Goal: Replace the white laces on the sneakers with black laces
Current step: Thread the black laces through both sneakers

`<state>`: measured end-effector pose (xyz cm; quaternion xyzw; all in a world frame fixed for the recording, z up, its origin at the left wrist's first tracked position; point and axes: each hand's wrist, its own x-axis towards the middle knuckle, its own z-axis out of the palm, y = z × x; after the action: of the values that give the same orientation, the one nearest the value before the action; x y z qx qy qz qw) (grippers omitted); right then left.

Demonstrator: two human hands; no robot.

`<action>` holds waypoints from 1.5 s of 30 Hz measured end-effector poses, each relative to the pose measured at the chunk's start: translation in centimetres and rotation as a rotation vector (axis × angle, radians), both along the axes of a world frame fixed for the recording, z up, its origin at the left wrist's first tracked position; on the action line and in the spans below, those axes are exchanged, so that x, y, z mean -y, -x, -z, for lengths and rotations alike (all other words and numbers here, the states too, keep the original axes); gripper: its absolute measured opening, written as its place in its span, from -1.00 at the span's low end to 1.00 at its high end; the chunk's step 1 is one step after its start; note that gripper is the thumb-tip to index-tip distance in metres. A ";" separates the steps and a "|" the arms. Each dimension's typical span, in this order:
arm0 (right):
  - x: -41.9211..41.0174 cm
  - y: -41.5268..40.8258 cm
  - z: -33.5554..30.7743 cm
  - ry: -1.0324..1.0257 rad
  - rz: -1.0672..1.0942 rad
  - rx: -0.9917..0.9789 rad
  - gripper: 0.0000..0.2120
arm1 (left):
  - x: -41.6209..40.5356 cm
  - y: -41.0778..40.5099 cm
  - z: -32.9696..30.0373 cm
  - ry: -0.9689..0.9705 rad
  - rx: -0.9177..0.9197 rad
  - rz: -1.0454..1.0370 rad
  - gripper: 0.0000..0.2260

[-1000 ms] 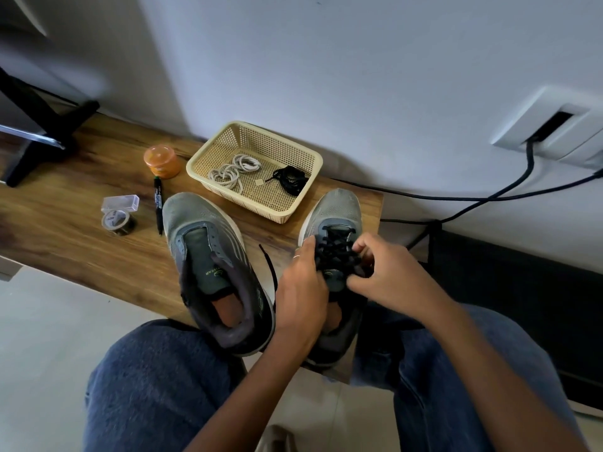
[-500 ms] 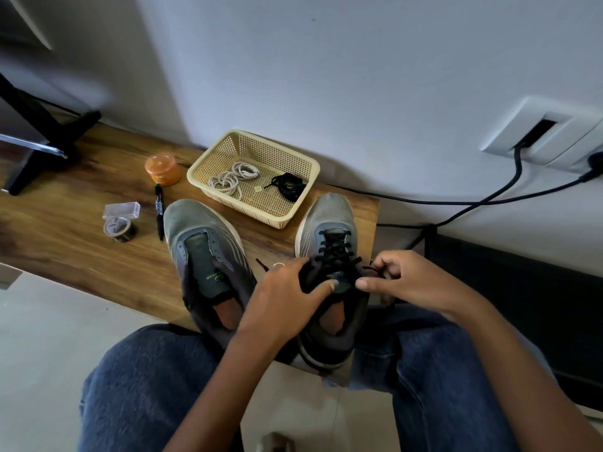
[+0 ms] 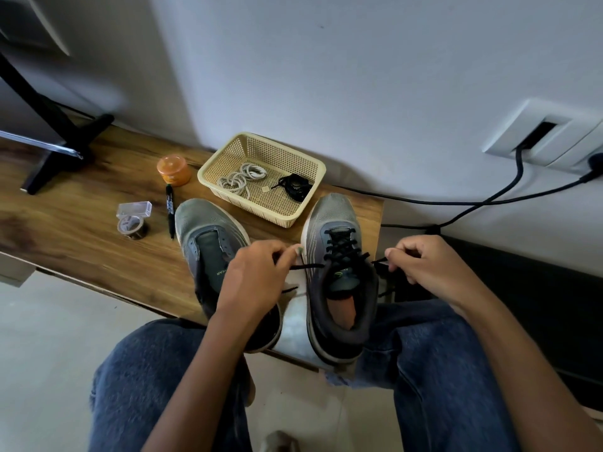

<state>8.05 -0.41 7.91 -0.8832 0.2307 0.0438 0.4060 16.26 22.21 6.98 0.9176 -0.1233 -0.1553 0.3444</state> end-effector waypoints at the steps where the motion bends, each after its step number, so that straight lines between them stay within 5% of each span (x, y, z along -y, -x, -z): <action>1: 0.0 0.0 0.0 -0.017 -0.015 -0.007 -0.69 | 0.1 0.1 0.2 -0.028 -0.032 0.046 -0.73; 23: 0.3 -0.4 0.5 0.063 0.043 -0.083 -0.74 | 0.4 0.1 -0.2 -0.036 -0.039 -0.124 -0.81; 29: 0.3 -0.4 1.2 -0.005 -0.105 -0.087 -0.68 | 0.5 0.5 0.1 -0.081 -0.025 0.000 -0.84; 35: -0.7 -0.7 1.2 -0.033 -0.165 0.026 -0.87 | 1.5 1.0 1.1 0.030 -0.052 0.114 -0.83; 45: -0.7 -0.7 1.5 -0.207 -0.006 -0.001 -0.87 | 2.2 1.2 1.7 0.244 -0.122 -0.062 -0.90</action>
<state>8.76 0.29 6.39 -0.8372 0.2225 0.0693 0.4948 15.07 20.04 5.29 0.8611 -0.0919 -0.1839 0.4650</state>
